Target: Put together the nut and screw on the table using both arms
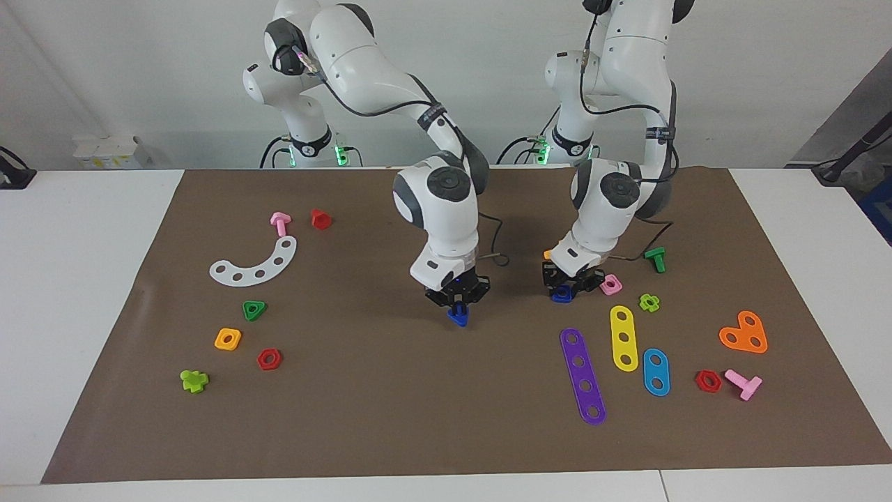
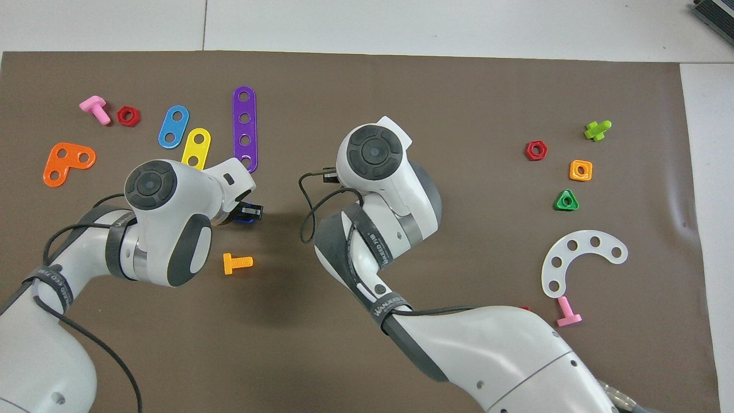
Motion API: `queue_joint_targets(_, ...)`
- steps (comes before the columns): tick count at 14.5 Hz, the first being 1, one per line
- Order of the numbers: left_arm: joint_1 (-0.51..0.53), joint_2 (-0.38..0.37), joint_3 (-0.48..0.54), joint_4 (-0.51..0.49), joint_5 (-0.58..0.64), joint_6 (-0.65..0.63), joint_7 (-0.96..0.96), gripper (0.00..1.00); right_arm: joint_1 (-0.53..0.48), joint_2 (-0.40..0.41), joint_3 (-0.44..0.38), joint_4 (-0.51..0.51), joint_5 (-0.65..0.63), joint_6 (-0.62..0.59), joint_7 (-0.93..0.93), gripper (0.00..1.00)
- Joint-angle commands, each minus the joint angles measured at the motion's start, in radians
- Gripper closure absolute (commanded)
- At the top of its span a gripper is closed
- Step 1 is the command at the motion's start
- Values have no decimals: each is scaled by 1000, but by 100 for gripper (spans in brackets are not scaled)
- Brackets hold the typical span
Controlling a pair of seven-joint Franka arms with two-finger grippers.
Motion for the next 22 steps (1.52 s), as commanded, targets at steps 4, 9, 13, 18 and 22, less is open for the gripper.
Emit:
queue_joint_targets(4,-7,-1,16,2,-20,4,27,100,27,20,-2,27,0,63,43,100)
queue_joint_targets(9,4,22,14,119,-23,-142,14,100,59,12,-1,-49,2,160,93,100)
queue_joint_targets(13,1,33,14,197,-23,-218,-4,100,64,3,-6,-53,2,136,125,0)
queue_joint_targets(18,-50,74,14,321,-26,-283,-179,100,-31,-173,-18,-70,0,-4,124,0)
queue_joint_targets(22,-145,119,17,387,-32,-284,-320,100,-201,-310,-16,-82,0,-200,-35,0)
